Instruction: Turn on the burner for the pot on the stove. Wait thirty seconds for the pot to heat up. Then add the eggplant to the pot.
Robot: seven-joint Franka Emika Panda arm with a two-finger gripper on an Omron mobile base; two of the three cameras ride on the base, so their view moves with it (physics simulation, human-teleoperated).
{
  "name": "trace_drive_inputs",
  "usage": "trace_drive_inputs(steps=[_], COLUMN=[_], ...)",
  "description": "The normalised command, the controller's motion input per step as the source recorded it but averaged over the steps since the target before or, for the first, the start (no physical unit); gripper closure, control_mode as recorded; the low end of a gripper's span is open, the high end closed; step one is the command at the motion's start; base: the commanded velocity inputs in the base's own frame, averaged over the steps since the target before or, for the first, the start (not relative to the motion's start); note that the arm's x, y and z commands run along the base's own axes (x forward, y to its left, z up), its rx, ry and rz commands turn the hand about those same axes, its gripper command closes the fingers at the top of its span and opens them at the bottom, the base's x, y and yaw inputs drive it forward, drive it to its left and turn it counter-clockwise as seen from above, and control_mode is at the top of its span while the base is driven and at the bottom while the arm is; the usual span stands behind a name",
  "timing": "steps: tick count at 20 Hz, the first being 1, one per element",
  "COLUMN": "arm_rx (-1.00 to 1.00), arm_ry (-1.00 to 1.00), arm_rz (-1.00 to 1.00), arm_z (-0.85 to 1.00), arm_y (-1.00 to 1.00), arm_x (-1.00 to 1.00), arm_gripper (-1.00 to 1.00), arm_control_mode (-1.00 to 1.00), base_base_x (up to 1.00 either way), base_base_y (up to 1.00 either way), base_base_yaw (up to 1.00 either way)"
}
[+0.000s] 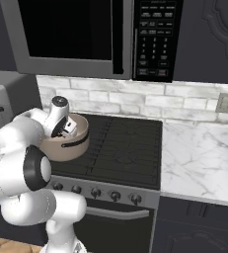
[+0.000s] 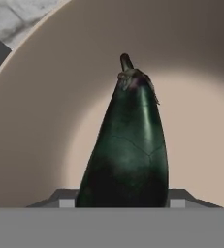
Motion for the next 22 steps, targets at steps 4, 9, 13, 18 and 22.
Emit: trace_drive_inputs(steps=[4, 9, 13, 18, 22], arm_rx=[0.0, 0.0, 0.0, 0.0, 0.0], arm_ry=[0.0, 0.0, 0.0, 0.0, -0.01], arm_rz=[0.0, 0.0, 0.0, 0.0, 0.0], arm_z=[-0.05, 0.0, 0.03, 0.28, 0.46], arm_y=[0.0, 0.0, 0.0, 0.0, 0.0], arm_x=[0.04, 0.0, 0.0, 0.0, 0.0], arm_gripper=[-1.0, -1.0, -1.0, -1.0, -1.0], arm_control_mode=[-1.0, -1.0, -1.0, -1.0, -1.0], base_base_x=[0.0, 0.0, 0.0, 0.0, 0.0], base_base_y=[0.0, 0.0, 0.0, 0.0, 0.0], base_base_yaw=[0.0, 0.0, 0.0, 0.0, 0.0])
